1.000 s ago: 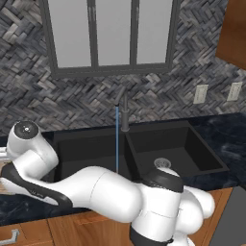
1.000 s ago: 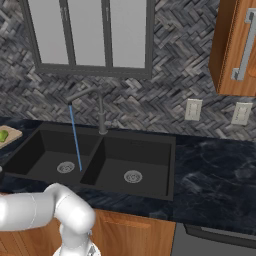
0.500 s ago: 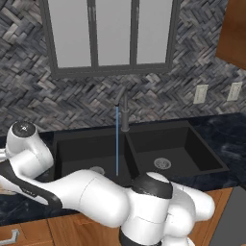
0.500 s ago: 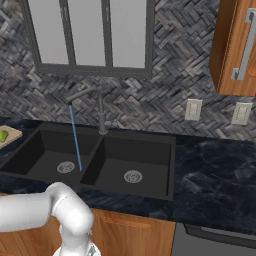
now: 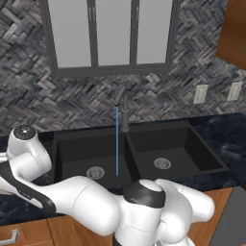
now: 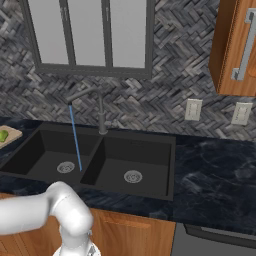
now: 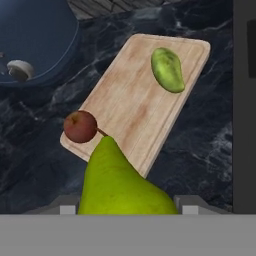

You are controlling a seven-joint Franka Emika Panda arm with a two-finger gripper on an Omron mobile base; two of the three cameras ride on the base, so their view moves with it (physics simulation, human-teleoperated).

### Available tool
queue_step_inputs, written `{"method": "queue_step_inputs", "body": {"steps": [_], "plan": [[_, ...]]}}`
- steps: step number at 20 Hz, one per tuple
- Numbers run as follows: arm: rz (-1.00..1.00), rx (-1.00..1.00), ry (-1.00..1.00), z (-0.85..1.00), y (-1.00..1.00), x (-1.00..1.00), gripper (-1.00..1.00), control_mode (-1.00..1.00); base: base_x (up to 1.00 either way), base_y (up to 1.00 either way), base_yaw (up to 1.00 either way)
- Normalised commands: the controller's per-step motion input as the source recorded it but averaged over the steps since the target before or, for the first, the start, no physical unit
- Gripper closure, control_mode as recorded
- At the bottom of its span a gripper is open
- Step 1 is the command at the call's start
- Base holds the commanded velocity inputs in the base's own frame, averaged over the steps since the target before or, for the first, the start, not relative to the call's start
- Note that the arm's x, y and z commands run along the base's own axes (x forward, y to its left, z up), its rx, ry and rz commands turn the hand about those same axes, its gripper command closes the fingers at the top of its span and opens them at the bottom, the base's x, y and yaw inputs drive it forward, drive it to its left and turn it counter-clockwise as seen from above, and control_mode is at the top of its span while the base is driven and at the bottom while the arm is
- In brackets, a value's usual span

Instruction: Pick the mango, apple, pear from the sink and place them on the cutting board to airdry. Then turn off the sink faucet.

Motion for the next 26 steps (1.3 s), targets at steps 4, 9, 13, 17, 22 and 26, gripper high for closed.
{"method": "queue_step_inputs", "body": {"steps": [4, 9, 13, 17, 22, 26], "plan": [[0.0, 0.0, 0.02, -0.15, 0.01, 0.05, 1.0, -1.0, 0.0, 0.0, 0.0], [0.0, 0.0, 0.01, -0.12, 0.0, 0.11, 1.0, -1.0, 0.0, 0.0, 0.0], [0.0, 0.0, 0.02, -0.17, 0.01, 0.18, 1.0, -1.0, 0.0, 0.0, 0.0], [0.0, 0.0, 0.03, -0.2, 0.05, 0.23, 1.0, -1.0, 0.0, 0.0, 0.0], [0.0, 0.0, 0.04, -0.19, 0.07, 0.24, 1.0, -1.0, 0.0, 0.0, 0.0], [0.0, 0.0, 0.05, -0.26, 0.16, 0.3, 1.0, -1.0, 0.0, 0.0, 0.0]]}}
